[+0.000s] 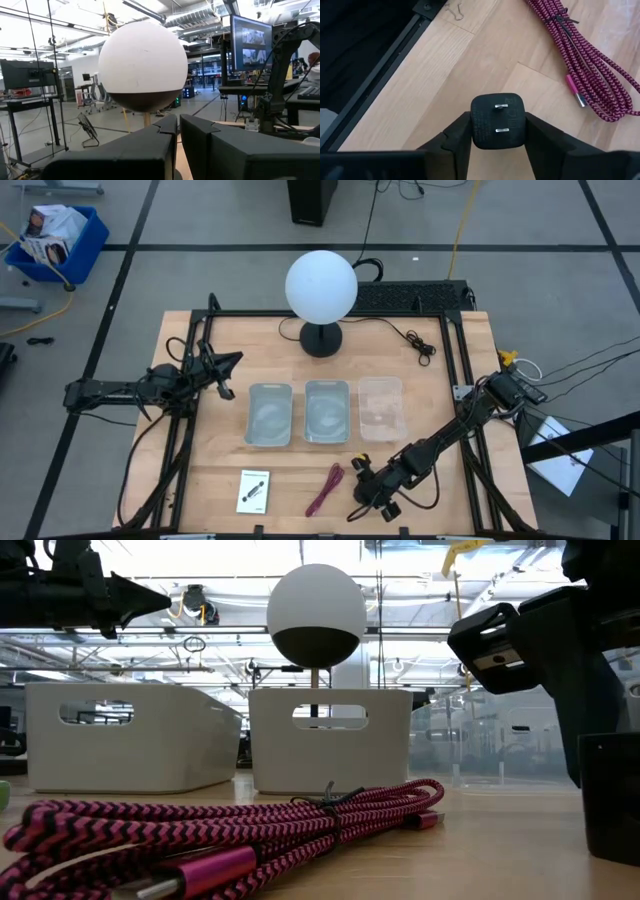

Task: Pick and place items into bin
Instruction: Put the black charger adapter into the transparent bin

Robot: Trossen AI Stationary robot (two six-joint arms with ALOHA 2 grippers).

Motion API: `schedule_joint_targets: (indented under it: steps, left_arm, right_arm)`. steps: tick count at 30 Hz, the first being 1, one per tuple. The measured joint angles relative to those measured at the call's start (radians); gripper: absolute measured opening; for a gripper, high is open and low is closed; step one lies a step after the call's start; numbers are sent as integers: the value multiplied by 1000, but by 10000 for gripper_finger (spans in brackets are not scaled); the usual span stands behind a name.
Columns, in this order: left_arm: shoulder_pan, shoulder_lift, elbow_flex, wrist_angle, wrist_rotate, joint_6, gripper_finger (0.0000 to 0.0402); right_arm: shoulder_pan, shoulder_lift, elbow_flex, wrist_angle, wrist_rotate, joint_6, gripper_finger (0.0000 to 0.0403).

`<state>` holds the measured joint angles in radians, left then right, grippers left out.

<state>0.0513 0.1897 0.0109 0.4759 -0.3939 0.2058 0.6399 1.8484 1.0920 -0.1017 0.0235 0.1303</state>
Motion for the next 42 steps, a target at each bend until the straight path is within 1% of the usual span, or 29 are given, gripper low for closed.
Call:
schedule_joint_targets:
  steps: [6, 8, 11, 17, 20, 24, 28, 31, 35, 38, 42]
  left_arm:
    - [0, 0, 0, 0, 0, 0, 31]
    - [0, 0, 0, 0, 0, 0, 31]
    - [0, 0, 0, -1, 0, 0, 31]
    - [0, 0, 0, -1, 0, 0, 31]
    - [0, 0, 0, -1, 0, 0, 31]
    - [0, 0, 0, -2, 0, 0, 31]
    - [0, 0, 0, -2, 0, 0, 31]
    - [0, 0, 0, -6, 0, 0, 31]
    - [0, 0, 0, -10, 0, 0, 31]
    - [0, 0, 0, -10, 0, 0, 31]
    - [0, 0, 0, -10, 0, 0, 31]
  right_arm:
    - [-1, -11, 0, 12, 31, -12, 147]
    - [-4, -31, 0, 19, 46, -15, 152]
    - [-10, -74, 6, 21, 59, -20, 149]
    - [-17, -203, 13, 23, 73, -45, 144]
    - [-20, -270, 12, 21, 88, -40, 150]
    - [-21, -350, 12, -2, 171, -38, 153]
    - [-31, -431, 13, -90, 309, 13, 145]
    - [-44, -484, 13, -210, 366, 83, 146]
    - [-65, -531, 13, -404, 403, 179, 152]
    - [-93, -537, 13, -533, 424, 248, 148]
    - [-139, -534, 12, -631, 420, 321, 145]
